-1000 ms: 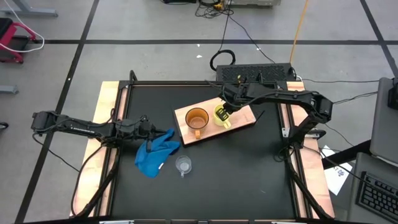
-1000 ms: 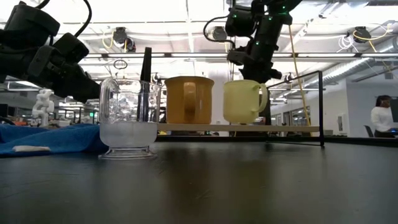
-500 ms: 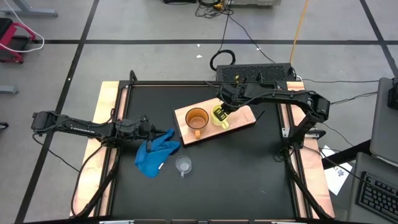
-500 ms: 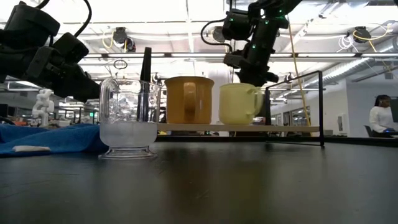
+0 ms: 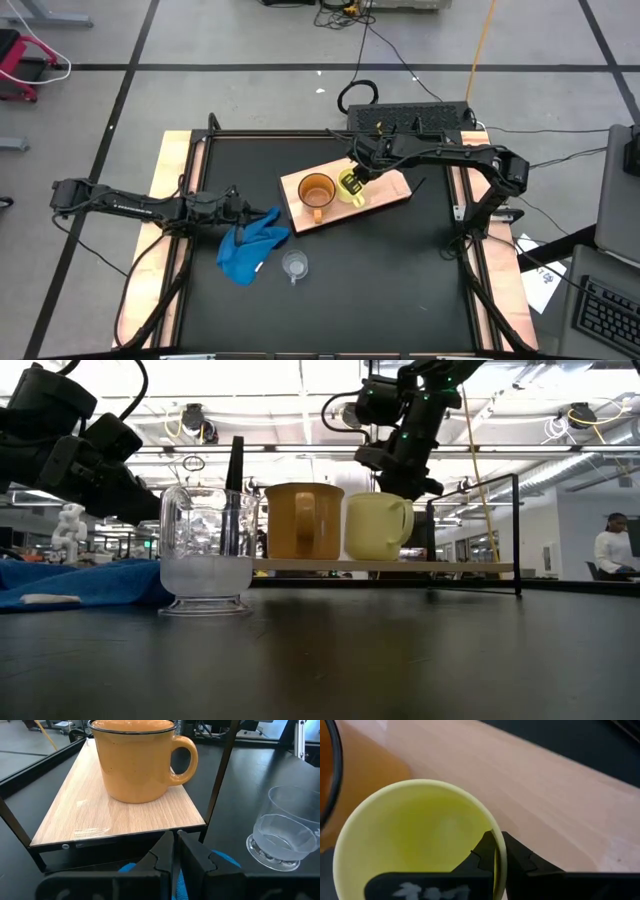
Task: Stack small to large cups/mugs on shelf
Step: Put the yellow mug on the shelf
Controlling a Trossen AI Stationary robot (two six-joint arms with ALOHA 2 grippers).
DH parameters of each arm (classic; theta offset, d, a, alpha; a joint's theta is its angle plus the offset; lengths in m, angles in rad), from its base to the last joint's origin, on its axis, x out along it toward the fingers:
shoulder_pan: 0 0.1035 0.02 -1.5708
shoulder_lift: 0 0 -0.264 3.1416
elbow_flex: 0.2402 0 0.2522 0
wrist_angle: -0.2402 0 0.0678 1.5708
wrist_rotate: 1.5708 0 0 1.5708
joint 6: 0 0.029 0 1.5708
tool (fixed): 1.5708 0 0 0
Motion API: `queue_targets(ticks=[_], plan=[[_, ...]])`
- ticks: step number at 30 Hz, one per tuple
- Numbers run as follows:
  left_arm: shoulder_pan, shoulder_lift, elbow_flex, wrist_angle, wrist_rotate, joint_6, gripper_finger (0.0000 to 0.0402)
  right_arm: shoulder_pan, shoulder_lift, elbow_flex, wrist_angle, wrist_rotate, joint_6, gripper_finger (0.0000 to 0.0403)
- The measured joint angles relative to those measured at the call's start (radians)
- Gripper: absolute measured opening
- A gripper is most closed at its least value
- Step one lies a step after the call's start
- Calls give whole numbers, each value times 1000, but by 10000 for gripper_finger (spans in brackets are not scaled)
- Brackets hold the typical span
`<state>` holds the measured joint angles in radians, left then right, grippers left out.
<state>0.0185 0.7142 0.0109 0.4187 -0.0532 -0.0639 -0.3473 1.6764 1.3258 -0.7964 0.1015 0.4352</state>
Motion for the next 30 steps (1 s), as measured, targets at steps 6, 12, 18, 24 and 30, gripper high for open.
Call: queue_targets(ticks=[6,12,18,24,30], plan=[[0,0,0,0,0,0,31,0,0,0,-20,0,2,4],[0,0,0,0,0,0,31,1,1,12,-84,54,14,3],[0,0,0,-1,1,0,31,9,6,64,-195,112,25,3],[0,0,0,-3,1,0,31,27,8,82,-175,113,38,2],[-1,0,0,-5,7,-2,31,31,8,82,-158,112,59,2]])
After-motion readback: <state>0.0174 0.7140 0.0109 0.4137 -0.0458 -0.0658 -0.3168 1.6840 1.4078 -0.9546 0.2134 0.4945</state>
